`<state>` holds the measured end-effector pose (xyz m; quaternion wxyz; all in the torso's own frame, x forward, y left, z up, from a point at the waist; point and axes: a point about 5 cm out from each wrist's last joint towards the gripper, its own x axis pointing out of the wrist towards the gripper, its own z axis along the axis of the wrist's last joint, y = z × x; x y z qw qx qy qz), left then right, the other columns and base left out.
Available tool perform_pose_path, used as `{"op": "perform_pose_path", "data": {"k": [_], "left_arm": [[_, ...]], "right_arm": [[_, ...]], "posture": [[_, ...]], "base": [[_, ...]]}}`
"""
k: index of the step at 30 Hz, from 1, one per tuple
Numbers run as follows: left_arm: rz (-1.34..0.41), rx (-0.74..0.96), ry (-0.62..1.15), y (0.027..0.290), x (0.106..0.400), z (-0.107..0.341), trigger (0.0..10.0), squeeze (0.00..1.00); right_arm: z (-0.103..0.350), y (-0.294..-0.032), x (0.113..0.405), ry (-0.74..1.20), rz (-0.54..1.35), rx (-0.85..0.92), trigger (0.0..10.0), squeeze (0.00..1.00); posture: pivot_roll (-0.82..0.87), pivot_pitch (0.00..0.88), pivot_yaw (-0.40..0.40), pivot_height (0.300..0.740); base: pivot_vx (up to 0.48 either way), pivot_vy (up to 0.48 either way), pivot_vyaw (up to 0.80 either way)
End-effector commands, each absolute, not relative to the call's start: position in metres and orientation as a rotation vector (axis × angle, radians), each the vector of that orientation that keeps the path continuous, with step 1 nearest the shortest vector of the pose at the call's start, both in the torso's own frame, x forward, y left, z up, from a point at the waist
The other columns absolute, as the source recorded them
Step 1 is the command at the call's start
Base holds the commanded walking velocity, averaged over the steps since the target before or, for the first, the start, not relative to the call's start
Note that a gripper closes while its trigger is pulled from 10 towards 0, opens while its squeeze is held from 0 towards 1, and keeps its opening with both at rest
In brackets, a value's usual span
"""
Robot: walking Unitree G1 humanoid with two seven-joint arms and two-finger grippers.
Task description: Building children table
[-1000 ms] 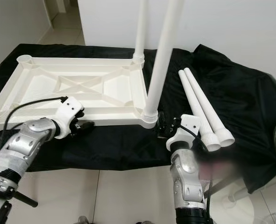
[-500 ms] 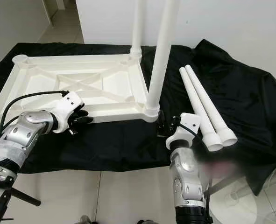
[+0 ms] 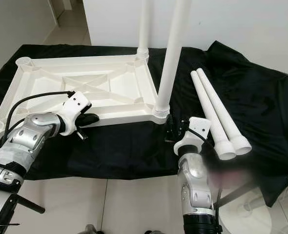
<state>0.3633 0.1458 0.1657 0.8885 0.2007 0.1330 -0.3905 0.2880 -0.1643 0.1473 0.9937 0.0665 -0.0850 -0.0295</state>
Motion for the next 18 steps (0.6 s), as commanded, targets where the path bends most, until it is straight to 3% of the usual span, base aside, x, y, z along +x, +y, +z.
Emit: {"op": "perform_pose_path", "data": {"k": [1, 9, 10, 11, 12, 18], "left_arm": [[-0.797, 0.380, 0.271, 0.144, 0.366, 0.167, 10.0, 1.00], [-0.797, 0.396, 0.293, 0.144, 0.368, 0.164, 10.0, 1.00], [-0.797, 0.412, 0.304, 0.144, 0.367, 0.162, 10.0, 0.71], [-0.797, 0.412, 0.304, 0.144, 0.367, 0.162, 10.0, 0.71], [-0.798, 0.421, 0.307, 0.144, 0.367, 0.161, 10.0, 0.00], [-0.811, 0.473, 0.362, 0.146, 0.366, 0.151, 10.0, 0.00]], "right_arm": [[0.146, -0.166, 0.289, -0.167, -0.068, 0.132, 10.0, 0.00], [0.143, -0.164, 0.288, -0.161, -0.061, 0.129, 10.0, 0.00], [0.144, -0.164, 0.289, -0.161, -0.060, 0.129, 10.0, 0.00], [0.144, -0.164, 0.289, -0.161, -0.060, 0.129, 10.0, 0.00], [0.144, -0.164, 0.289, -0.162, -0.057, 0.127, 10.0, 0.00], [0.145, -0.165, 0.291, -0.165, -0.052, 0.119, 10.0, 0.00]], "posture": [[-0.03, 0.070, 0.023, 0.740], [-0.03, 0.069, 0.017, 0.740], [-0.03, 0.067, 0.014, 0.740], [-0.03, 0.067, 0.014, 0.740], [-0.03, 0.067, 0.013, 0.740], [-0.03, 0.061, 0.009, 0.740]], "base": [[0.000, 0.000, 0.00], [0.000, 0.000, 0.00], [0.000, 0.000, 0.00], [0.000, 0.000, 0.00], [0.000, 0.000, 0.00], [0.000, 0.000, 0.00]]}}
